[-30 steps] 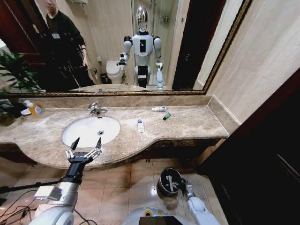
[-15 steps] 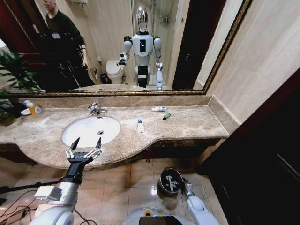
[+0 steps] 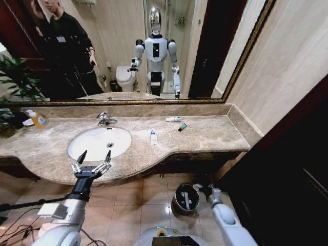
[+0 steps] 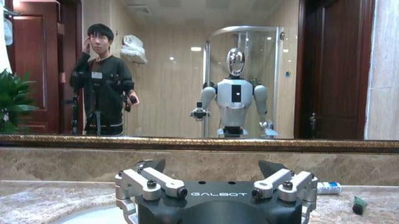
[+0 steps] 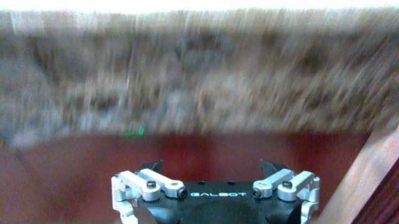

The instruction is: Pick up the trash from the sink and place it in the trash bin.

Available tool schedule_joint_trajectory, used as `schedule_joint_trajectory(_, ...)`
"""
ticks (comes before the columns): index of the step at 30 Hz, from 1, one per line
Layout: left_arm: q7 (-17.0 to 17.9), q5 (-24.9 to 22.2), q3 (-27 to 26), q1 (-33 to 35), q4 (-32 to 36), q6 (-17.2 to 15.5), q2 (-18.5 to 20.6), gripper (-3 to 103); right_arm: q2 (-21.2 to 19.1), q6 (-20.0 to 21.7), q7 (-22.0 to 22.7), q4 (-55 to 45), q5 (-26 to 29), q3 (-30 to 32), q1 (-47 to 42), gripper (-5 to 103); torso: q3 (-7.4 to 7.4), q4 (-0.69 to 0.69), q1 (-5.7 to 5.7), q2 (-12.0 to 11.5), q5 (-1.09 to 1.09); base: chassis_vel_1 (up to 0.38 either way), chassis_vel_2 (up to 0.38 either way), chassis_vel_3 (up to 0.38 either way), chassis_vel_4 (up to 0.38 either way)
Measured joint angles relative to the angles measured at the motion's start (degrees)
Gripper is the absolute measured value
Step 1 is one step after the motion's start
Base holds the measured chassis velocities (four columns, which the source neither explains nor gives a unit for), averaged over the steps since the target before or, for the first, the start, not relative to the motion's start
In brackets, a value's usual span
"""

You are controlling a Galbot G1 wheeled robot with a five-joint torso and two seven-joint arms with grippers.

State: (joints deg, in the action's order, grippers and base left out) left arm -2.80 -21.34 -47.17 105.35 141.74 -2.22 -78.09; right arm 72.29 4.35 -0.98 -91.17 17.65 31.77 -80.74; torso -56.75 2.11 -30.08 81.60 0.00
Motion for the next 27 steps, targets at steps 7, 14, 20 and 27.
schedule_joint_trajectory(7, 0.0, 0.0, 0.0, 0.0, 0.0, 0.0, 0.0, 100, -2.73, -0.26, -0.33, -14.9, 1.74, 6.89, -3.11, 100, 0.0, -0.01, 0.0, 0.0, 0.01, 0.0, 0.0, 0.0, 0.0)
schedule_joint_trajectory(14, 0.0, 0.0, 0.0, 0.0, 0.0, 0.0, 0.0, 100, -5.9, 2.56, -0.62, -25.0, 3.78, 5.7, 0.8, 100, 0.0, 0.0, 0.0, 0.0, -0.01, 0.0, 0.0, 0.0, 0.0)
schedule_joint_trajectory(20, 0.0, 0.0, 0.0, 0.0, 0.0, 0.0, 0.0, 100, -8.03, 5.09, -2.74, -23.94, 5.0, 1.67, 6.59, 100, 0.0, 0.0, 0.0, 0.0, 0.0, 0.0, 0.0, 0.0, 0.0)
schedule_joint_trajectory(27, 0.0, 0.0, 0.0, 0.0, 0.0, 0.0, 0.0, 100, -8.98, 7.78, -2.47, -18.35, 8.87, -1.38, 12.77, 100, -0.01, 0.0, 0.0, 0.0, 0.0, 0.0, 0.0, 0.0, 0.0)
